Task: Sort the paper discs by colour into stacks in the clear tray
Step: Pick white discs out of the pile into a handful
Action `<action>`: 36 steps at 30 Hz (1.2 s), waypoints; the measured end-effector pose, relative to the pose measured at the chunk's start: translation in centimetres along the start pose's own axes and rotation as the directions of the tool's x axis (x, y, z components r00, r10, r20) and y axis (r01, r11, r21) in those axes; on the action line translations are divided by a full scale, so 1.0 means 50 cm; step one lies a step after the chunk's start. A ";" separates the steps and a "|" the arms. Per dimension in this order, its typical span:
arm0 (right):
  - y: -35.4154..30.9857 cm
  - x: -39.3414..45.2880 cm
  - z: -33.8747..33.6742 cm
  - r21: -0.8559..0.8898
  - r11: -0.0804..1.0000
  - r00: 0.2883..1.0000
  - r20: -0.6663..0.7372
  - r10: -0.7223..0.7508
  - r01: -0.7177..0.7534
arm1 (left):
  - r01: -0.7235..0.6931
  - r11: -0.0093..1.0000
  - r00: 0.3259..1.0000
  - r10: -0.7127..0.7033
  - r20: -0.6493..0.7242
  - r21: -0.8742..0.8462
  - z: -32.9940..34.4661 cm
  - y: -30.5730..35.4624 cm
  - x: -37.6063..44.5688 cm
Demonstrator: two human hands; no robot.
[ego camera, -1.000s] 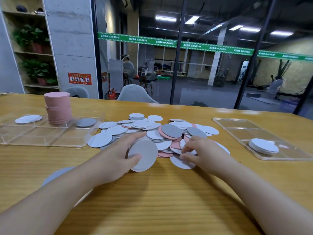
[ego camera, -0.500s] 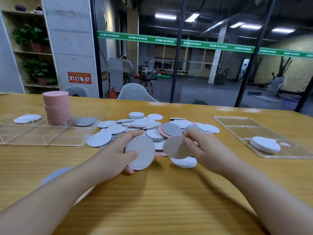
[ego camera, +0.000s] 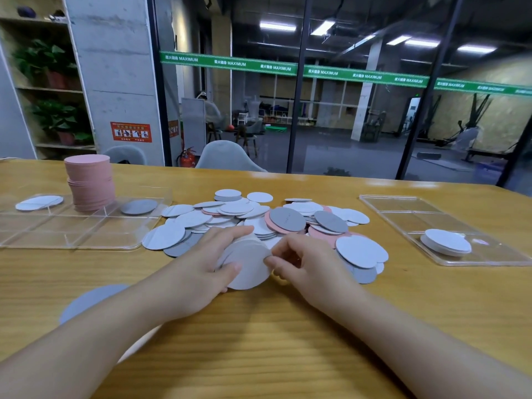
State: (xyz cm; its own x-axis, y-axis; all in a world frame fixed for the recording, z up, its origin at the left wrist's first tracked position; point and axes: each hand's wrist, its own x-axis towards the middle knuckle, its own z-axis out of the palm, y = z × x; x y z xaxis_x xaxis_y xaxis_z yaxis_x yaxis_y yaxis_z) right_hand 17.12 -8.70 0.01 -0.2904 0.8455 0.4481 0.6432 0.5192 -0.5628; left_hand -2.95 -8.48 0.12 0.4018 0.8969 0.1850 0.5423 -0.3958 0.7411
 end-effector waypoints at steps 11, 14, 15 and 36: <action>0.029 0.001 -0.075 -0.479 0.857 0.909 0.245 0.337 -0.189 | 0.034 0.998 0.999 -0.033 0.026 -0.053 -0.011 -0.004 0.000; 0.020 0.005 -0.077 -0.492 0.844 0.905 0.226 0.359 -0.212 | -0.006 0.996 1.000 0.007 0.009 -0.086 -0.010 -0.009 0.002; 0.016 0.004 -0.079 -0.502 0.838 0.903 0.227 0.366 -0.214 | -0.022 0.995 1.000 0.023 0.002 -0.099 -0.010 -0.011 0.002; -0.002 0.006 -0.085 -0.177 0.983 0.999 0.011 -0.037 0.038 | 0.092 0.988 0.992 -0.101 -0.070 -0.123 -0.017 -0.013 0.008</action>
State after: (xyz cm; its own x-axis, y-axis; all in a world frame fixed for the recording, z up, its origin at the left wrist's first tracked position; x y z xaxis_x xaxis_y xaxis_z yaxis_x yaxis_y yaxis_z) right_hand 19.97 -9.03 3.15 -0.3219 0.8270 0.4609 0.7467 0.5210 -0.4134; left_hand -3.77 -7.67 0.25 0.2919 0.9439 0.1541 0.4824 -0.2844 0.8285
